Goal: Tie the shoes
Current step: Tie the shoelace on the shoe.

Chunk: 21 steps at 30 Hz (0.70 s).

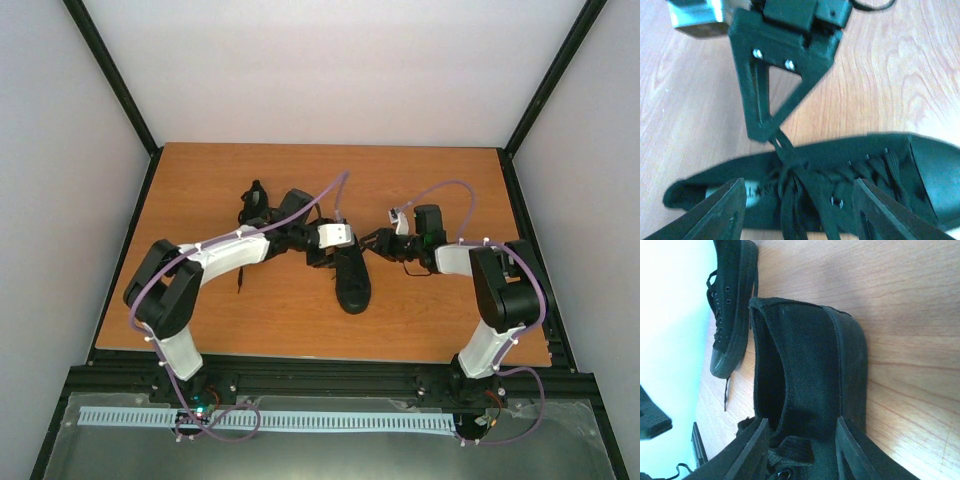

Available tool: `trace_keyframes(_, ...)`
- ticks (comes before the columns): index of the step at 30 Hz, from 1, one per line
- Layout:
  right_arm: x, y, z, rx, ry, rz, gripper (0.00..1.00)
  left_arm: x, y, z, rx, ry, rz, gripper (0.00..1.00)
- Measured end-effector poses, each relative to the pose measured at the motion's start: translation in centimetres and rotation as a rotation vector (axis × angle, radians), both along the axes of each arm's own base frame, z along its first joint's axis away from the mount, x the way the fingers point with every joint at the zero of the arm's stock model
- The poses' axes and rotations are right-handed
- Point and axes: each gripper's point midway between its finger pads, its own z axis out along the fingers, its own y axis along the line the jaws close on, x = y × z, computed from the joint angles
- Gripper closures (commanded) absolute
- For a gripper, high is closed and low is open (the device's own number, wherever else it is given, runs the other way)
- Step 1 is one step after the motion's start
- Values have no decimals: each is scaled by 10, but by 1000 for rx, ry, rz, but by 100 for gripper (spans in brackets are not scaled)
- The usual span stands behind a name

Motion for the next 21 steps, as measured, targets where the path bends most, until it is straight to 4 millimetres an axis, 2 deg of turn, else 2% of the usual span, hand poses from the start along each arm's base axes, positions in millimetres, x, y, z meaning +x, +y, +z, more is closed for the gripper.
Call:
trace_keyframes(4,-1,3,0,4,4,5,70,9,-21,3,-78,40,78,47)
trace_keyframes(10,-2,3,0,2,3,8,80,25,-36,-24,-99,117,197,49)
trace_keyframes(13,-2,3,0,2,1,10,84,31,-35,-34,-84,131,243,54)
trace_keyframes(16,-2,3,0,3,1,12,82,37,-32,-39,-68,125,283,61)
trace_keyframes(18,-3,3,0,2,0,14,76,38,-31,-40,-62,117,295,62)
trace_keyframes(21,-3,4,0,-1,-3,20,73,39,-31,-40,-53,108,296,64)
